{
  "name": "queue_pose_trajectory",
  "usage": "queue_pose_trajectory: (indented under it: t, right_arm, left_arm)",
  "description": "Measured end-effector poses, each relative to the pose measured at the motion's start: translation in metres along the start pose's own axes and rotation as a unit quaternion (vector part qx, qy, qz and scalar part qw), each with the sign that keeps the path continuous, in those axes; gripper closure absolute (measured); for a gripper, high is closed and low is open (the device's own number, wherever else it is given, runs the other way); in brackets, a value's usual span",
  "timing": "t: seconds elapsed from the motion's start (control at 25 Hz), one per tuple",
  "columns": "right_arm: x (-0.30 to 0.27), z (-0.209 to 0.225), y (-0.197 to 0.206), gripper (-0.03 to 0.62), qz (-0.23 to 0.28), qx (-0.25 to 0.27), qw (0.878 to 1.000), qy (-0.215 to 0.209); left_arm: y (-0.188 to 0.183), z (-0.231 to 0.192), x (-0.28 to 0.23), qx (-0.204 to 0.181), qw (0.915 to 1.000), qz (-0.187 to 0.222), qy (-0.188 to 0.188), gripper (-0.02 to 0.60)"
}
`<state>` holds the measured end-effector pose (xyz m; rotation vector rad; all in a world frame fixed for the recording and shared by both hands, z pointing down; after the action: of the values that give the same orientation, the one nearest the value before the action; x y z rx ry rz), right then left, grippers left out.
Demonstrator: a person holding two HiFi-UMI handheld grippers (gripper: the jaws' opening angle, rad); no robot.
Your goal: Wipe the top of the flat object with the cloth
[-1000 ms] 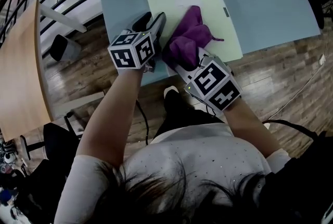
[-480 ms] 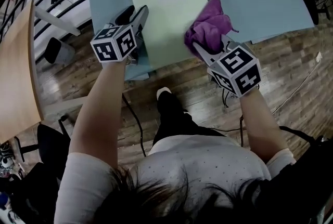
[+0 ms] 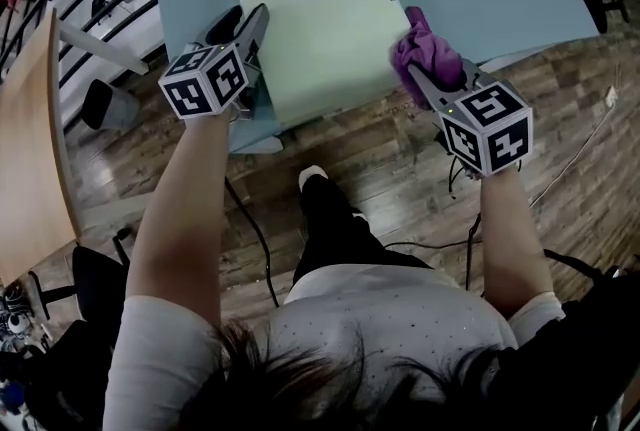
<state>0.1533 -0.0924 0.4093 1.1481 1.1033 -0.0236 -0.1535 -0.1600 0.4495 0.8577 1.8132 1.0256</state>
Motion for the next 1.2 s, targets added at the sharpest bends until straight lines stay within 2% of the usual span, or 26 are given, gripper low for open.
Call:
queue_pose_trajectory:
  t: [0.36, 0.72, 0.8, 0.88, 0.96, 1.04, 1.12, 1.2]
  right_arm:
    - [0.006, 0.011, 0.006, 0.586, 0.002, -0.028, 1.000, 0.001]
    - [0.007, 0.020, 0.012, 0.586, -0.008, -0.045, 0.999, 0.021]
    - [0.007, 0.019, 0.011, 0.586, -0.016, -0.039, 0.999, 0.025]
    - [0.011, 0.014, 0.001, 0.586, -0.015, -0.009, 0.999, 0.039]
    - [0.021, 0.004, -0.023, 0.586, 0.028, 0.027, 0.997, 0.059]
    - [0.030, -0.017, -0.056, 0.586, 0.102, 0.051, 0.992, 0.056]
    - [0.034, -0.048, -0.088, 0.586, 0.176, 0.073, 0.982, 0.016]
    - [0.032, -0.089, -0.108, 0.586, 0.226, 0.100, 0.967, -0.057]
  left_arm:
    - [0.000, 0.002, 0.000, -0.001, 1.0000, -0.002, 0.003, 0.376]
    - [0.001, 0.001, 0.001, -0.001, 1.0000, 0.001, 0.000, 0.376]
    - [0.001, 0.001, 0.002, -0.001, 1.0000, 0.000, 0.000, 0.376]
    - [0.002, 0.002, 0.004, 0.000, 1.0000, 0.000, 0.000, 0.376]
    - [0.002, 0.003, 0.004, -0.001, 1.0000, 0.001, -0.001, 0.376]
    - [0.002, 0.003, 0.004, -0.003, 1.0000, 0.003, -0.002, 0.376]
    - [0.001, 0.002, 0.004, -0.005, 1.0000, 0.005, -0.002, 0.377]
    - [0.002, 0.002, 0.005, -0.005, 1.0000, 0.007, -0.003, 0.377]
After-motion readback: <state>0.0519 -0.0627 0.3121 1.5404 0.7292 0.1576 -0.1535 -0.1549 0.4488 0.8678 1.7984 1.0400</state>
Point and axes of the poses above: the fingertips, and each gripper's own axes: x backward along the fingers, z to its right, y out of its underside, the point moved 7 cm from there along x, backward along the fingers, and after that the axes turned 4 degrees about -z, right-handed, at the moved point
